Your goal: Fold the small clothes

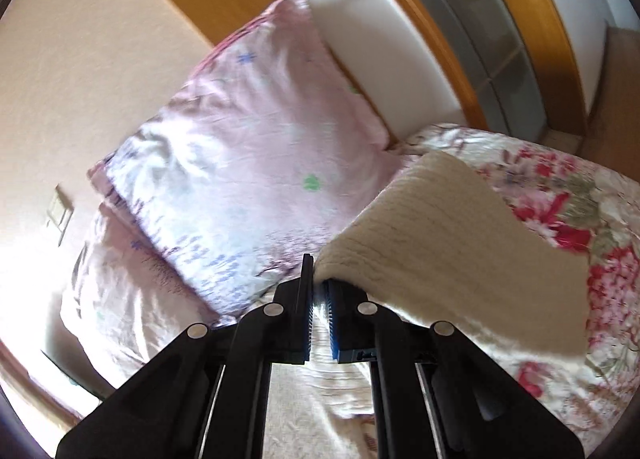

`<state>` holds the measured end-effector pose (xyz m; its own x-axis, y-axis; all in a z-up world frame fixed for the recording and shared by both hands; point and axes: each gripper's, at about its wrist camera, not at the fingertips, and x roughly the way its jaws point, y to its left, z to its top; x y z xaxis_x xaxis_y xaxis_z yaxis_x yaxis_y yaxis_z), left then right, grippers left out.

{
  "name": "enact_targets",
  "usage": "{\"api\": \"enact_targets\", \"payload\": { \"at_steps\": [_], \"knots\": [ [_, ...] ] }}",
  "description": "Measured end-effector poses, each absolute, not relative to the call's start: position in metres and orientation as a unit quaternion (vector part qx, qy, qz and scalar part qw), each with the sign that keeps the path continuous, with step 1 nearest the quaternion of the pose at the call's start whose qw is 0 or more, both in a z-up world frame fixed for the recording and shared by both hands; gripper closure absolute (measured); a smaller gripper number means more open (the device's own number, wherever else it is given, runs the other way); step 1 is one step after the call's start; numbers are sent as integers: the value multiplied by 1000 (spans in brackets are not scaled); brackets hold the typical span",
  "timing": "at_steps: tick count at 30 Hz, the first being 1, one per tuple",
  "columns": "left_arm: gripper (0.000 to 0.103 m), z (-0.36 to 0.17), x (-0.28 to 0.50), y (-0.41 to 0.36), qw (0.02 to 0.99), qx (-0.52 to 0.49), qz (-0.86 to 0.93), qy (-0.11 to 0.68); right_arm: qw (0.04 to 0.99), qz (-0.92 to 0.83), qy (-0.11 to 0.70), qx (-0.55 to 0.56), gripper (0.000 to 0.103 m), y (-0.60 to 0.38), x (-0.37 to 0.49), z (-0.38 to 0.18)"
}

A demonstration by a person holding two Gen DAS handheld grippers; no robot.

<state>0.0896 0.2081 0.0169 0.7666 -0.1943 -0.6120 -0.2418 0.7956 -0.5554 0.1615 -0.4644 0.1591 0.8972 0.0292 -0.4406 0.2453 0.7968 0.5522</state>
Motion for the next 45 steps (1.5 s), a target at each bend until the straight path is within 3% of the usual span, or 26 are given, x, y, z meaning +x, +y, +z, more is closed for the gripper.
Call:
{"api": "enact_targets", "payload": {
  "at_steps": [11, 18, 20, 21, 22, 26, 30, 32, 40, 45],
  "knots": [
    [2, 23, 80, 211, 895, -303, 22, 328, 917, 87, 295, 255, 96, -330, 209, 142],
    [2, 22, 79, 207, 897, -300, 17, 325, 876, 133, 417, 202, 95, -249, 227, 84],
    [2, 22, 80, 205, 899, -297, 12, 323, 855, 132, 461, 197, 86, -241, 227, 67],
    [2, 22, 80, 204, 900, -293, 11, 323, 839, 139, 484, 205, 63, -240, 226, 60],
    [2, 22, 80, 204, 901, -290, 11, 323, 823, 149, 503, 218, 48, -241, 223, 55],
    [2, 21, 80, 203, 905, -281, 10, 320, 815, 177, 492, 250, 48, -257, 198, 72],
    [2, 19, 81, 206, 905, -286, 8, 316, 856, 122, 402, 303, 50, -315, 174, 108],
    [2, 19, 81, 207, 905, -287, 8, 313, 871, 51, 365, 324, 55, -353, 169, 117],
    [2, 16, 86, 209, 902, -296, -3, 314, 808, -72, 407, 420, 61, -442, 178, 66],
    [2, 15, 88, 208, 901, -297, -7, 315, 800, -42, 418, 429, 84, -438, 179, 55]
  ]
}}
